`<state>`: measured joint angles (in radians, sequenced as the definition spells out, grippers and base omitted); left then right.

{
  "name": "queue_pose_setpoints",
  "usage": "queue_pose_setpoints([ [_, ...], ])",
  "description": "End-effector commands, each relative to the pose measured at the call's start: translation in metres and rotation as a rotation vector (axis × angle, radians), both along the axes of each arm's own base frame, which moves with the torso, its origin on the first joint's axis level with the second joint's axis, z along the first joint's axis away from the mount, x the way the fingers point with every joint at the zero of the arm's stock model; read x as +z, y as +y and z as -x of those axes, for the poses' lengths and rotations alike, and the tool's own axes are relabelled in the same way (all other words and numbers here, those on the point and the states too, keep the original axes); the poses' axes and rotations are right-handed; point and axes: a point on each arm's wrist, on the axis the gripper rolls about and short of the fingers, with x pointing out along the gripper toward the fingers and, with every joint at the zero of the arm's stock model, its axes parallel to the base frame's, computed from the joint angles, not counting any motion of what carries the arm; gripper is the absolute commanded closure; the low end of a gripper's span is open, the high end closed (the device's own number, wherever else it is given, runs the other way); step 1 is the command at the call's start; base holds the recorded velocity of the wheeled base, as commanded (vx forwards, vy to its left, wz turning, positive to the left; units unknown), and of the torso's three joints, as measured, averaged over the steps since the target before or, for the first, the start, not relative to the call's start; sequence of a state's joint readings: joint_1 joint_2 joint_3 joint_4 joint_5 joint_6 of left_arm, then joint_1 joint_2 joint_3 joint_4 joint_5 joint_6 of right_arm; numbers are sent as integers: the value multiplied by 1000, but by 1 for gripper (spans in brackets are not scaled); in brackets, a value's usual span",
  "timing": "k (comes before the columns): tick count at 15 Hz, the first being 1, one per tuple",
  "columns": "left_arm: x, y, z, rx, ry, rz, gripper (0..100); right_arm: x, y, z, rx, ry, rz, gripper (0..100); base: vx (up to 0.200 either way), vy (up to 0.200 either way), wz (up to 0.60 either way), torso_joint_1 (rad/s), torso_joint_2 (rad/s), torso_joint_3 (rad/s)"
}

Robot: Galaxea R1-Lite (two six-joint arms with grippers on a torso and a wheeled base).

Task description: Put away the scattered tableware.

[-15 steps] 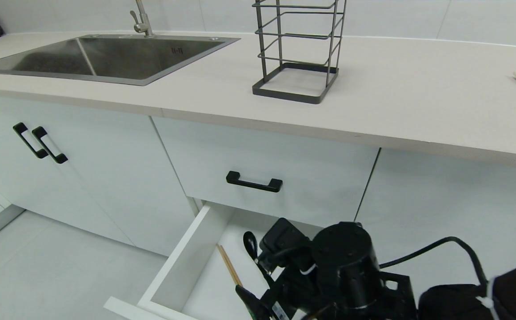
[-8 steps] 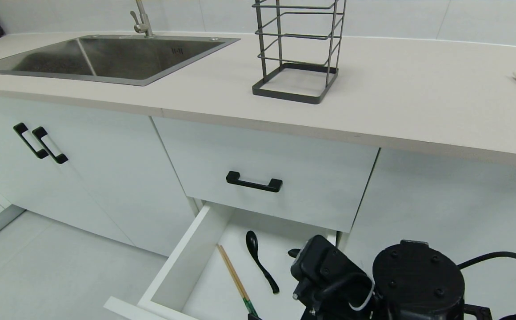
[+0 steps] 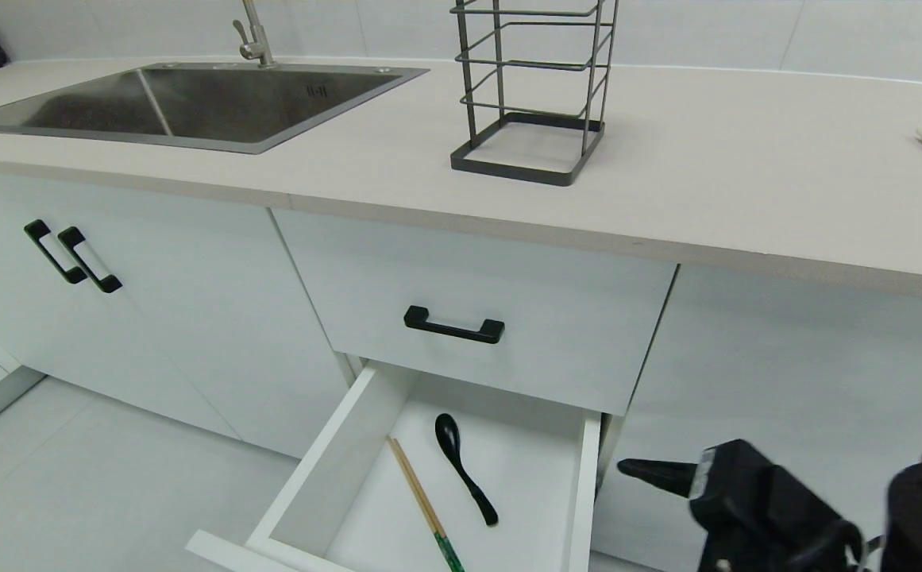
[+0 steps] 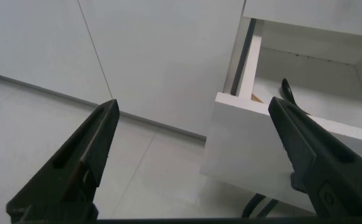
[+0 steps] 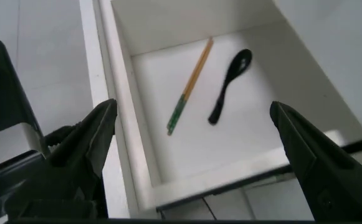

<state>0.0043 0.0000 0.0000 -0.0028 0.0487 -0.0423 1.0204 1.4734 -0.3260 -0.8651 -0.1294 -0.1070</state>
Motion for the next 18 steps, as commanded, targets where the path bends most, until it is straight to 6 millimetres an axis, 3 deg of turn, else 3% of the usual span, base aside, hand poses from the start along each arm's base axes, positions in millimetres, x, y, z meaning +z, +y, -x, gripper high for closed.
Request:
queue_pose_setpoints([
  [1, 0, 0, 0, 1, 0, 1, 0, 13, -74, 20, -108, -61, -103, 0, 0, 0, 0, 0, 0, 0],
  [3, 0, 0, 0, 1, 1, 1, 0, -1, -114, 44, -161, -65, -122, 0, 0, 0, 0, 0, 0, 0],
  [5, 0, 0, 0, -1, 0, 1, 0, -3, -130, 55, -207, -84, -143, 0, 0, 0, 0, 0, 0, 0],
  [8, 0, 0, 0, 1, 0, 1, 0, -14, -163, 78, -527, -86, -144, 0, 0, 0, 0, 0, 0, 0],
  [11, 0, 0, 0, 1, 1, -1, 0, -17, -175, 96, -743, -176, -188, 0, 0, 0, 0, 0, 0, 0],
  [15, 0, 0, 0, 1, 0, 1, 0, -18, -177, 124, -821, -380, -267, 0, 0, 0, 0, 0, 0, 0],
  [18, 0, 0, 0, 1, 0, -2, 0, -30, -176, 135, -864, -413, -269, 0, 0, 0, 0, 0, 0, 0],
])
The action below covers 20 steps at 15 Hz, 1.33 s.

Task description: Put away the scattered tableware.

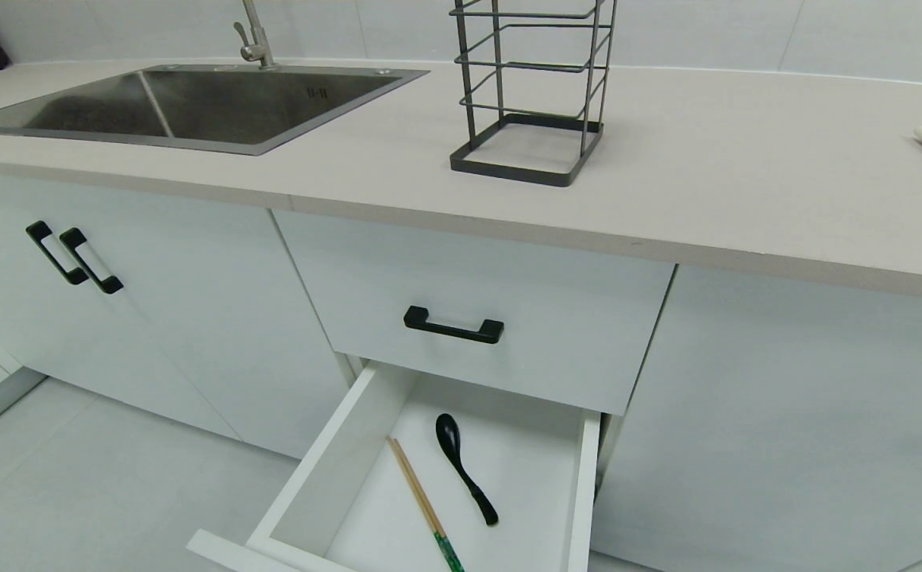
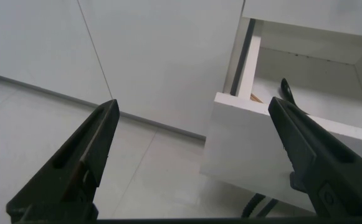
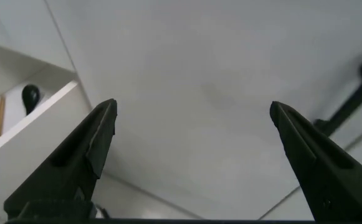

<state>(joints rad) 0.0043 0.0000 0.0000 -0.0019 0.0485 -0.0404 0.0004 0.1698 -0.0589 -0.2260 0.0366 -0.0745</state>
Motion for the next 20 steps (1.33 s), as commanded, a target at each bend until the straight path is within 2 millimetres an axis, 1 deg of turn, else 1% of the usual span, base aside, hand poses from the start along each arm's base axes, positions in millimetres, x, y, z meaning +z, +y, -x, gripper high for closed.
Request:
queue_pose_setpoints([
  [1, 0, 0, 0, -1, -1, -4, 0, -11, 1, 9, -31, -64, 2, 0, 0, 0, 0, 0, 0, 0],
  [3, 0, 0, 0, -2, 1, -5, 0, -18, 1, 7, -34, -41, 3, 0, 0, 0, 0, 0, 0, 0],
  [4, 7, 0, 0, -8, -69, -3, 0, -20, 0, 7, -40, -25, 0, 0, 0, 0, 0, 0, 0, 0],
  [5, 19, 0, 2, -10, -188, -4, 0, -21, 0, 7, -43, -21, 0, 0, 0, 0, 0, 0, 0, 0],
  [6, 27, -1, 4, -22, -271, -6, 0, -23, 0, 6, -49, 2, -3, 0, 0, 0, 0, 0, 0, 0],
  [7, 29, -1, 4, -34, -289, -7, 0, -24, 0, 6, -49, 12, -3, 0, 0, 0, 0, 0, 0, 0],
  [8, 47, -5, 10, -232, -351, -40, 0, -34, 0, 6, -58, 112, -9, 0, 0, 0, 0, 0, 0, 0],
  [9, 61, -9, 13, -407, -325, -63, 0, -36, 0, 6, -67, 127, -11, 0, 0, 0, 0, 0, 0, 0],
  [10, 78, -12, 11, -545, -238, -61, 0, -36, 0, 6, -69, 124, -12, 0, 0, 0, 0, 0, 0, 0],
  [11, 92, -13, 6, -617, -131, -36, 0, -36, 0, 6, -68, 124, -19, 0, 0, 0, 0, 0, 0, 0],
  [12, 107, -14, 1, -651, -49, -12, 0, -36, 0, 6, -68, 124, -52, 0, 0, 0, 0, 0, 0, 0],
  [13, 112, -14, -3, -659, -19, -3, 0, -36, 0, 6, -66, 123, -63, 0, 0, 0, 0, 0, 0, 0],
  [14, 117, -14, -25, -673, 92, 34, 0, -37, -1, 9, -48, 93, -68, 0, 0, 0, 0, 0, 0, 0],
  [15, 115, -14, -42, -670, 181, 65, 0, -37, -1, 9, -46, 85, -67, 0, 0, 0, 0, 0, 0, 0],
  [17, 111, -14, -66, -659, 305, 105, 0, -37, -1, 11, -39, 64, -70, 0, 0, 0, 0, 0, 0, 0],
  [18, 110, -14, -67, -659, 312, 106, 0, -37, -1, 11, -39, 64, -71, 0, 0, 0, 0, 0, 0, 0],
  [19, 107, -14, -78, -651, 361, 97, 0, -37, -1, 11, -30, 64, -72, 0, 0, 0, 0, 0, 0, 0],
  [20, 103, -13, -80, -637, 376, 70, 0, -44, 0, 11, -15, 128, -66, 0, 0, 0, 0, 0, 0, 0],
])
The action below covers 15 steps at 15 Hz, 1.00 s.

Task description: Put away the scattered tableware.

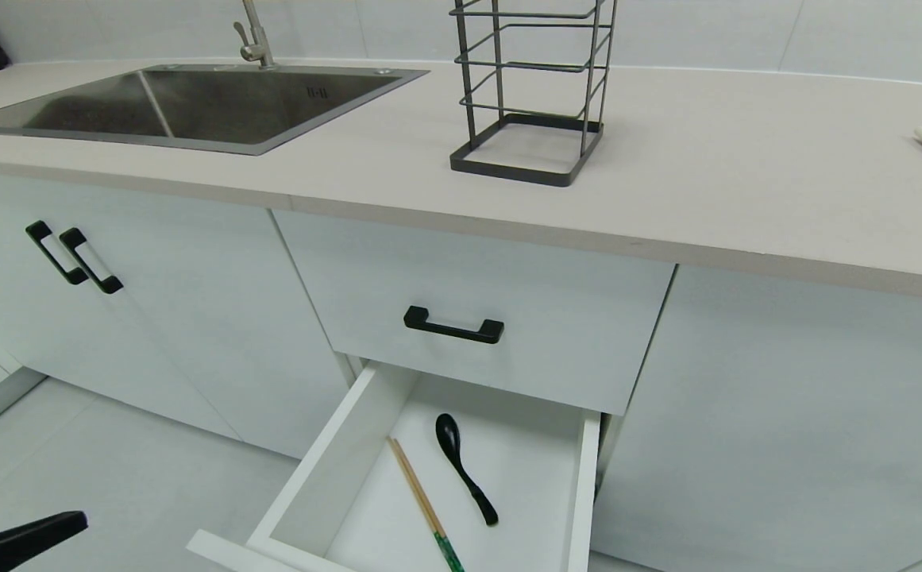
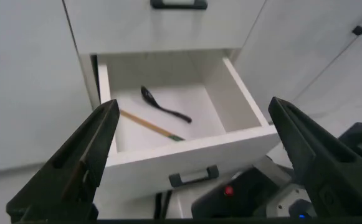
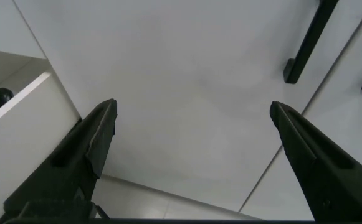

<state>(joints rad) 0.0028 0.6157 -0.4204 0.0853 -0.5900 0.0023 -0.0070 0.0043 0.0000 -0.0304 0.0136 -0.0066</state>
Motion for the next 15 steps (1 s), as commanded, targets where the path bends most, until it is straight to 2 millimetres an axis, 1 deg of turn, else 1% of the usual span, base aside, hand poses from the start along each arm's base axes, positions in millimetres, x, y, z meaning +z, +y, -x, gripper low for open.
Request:
queue_pose_setpoints([
  [1, -8, 0, -23, 12, 116, -34, 0, -4, 0, 1, 24, 43, 4, 0, 0, 0, 0, 0, 0, 0],
  [2, -12, -1, -27, 32, 131, -87, 0, -3, 0, 0, 26, 28, 0, 0, 0, 0, 0, 0, 0, 0],
  [4, -15, -5, -32, 22, 159, -129, 0, -3, 0, 0, 23, 28, 0, 0, 0, 0, 0, 0, 0, 0],
  [5, -18, -11, -37, 9, 186, -177, 0, -3, 0, 0, 23, 28, 0, 0, 0, 0, 0, 0, 0, 0],
  [7, -23, -16, -34, -5, 231, -247, 0, -3, 0, 0, 24, 28, 0, 0, 0, 0, 0, 0, 0, 0],
  [9, -30, -15, -27, 15, 315, -326, 0, -3, 0, 0, 23, 28, 0, 0, 0, 0, 0, 0, 0, 0],
  [13, -36, -16, -28, 10, 385, -357, 0, -3, 0, 0, 24, 29, 0, 0, 0, 0, 0, 0, 0, 0],
  [15, -43, -20, -39, -1, 457, -392, 0, -3, 0, 0, 23, 28, 0, 0, 0, 0, 0, 0, 0, 0],
])
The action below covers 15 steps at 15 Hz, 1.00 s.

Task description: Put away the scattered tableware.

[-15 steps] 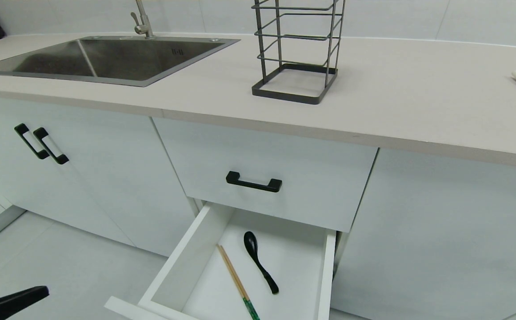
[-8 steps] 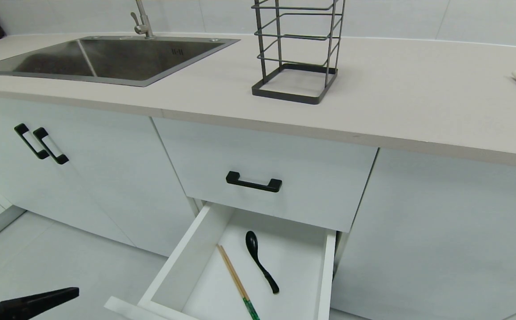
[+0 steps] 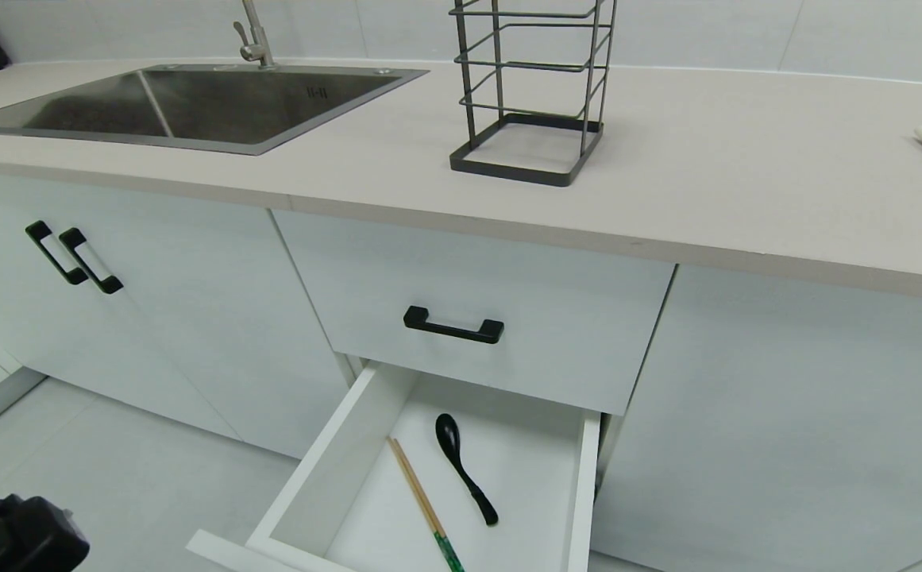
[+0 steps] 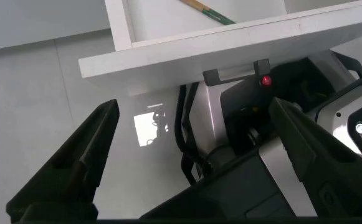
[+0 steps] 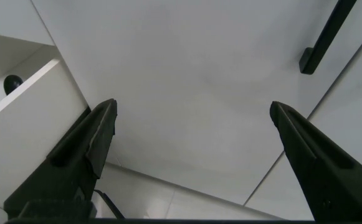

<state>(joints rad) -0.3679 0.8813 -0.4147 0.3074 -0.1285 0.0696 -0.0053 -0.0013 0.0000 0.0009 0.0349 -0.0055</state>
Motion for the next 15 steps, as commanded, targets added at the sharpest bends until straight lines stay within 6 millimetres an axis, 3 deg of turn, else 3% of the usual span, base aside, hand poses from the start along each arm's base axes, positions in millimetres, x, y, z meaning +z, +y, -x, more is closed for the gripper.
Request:
queue_pose_setpoints([
  [1, -8, -5, -12, -11, 88, -37, 0, 0, 0, 0, 0, 2, 1, 0, 0, 0, 0, 0, 0, 0],
  [7, -30, -13, -30, -9, 268, -104, 0, 0, 0, 0, 1, 2, 1, 0, 0, 0, 0, 0, 0, 0],
  [15, -45, -21, -54, 31, 349, -181, 0, 0, 0, 0, 0, 2, 1, 0, 0, 0, 0, 0, 0, 0],
])
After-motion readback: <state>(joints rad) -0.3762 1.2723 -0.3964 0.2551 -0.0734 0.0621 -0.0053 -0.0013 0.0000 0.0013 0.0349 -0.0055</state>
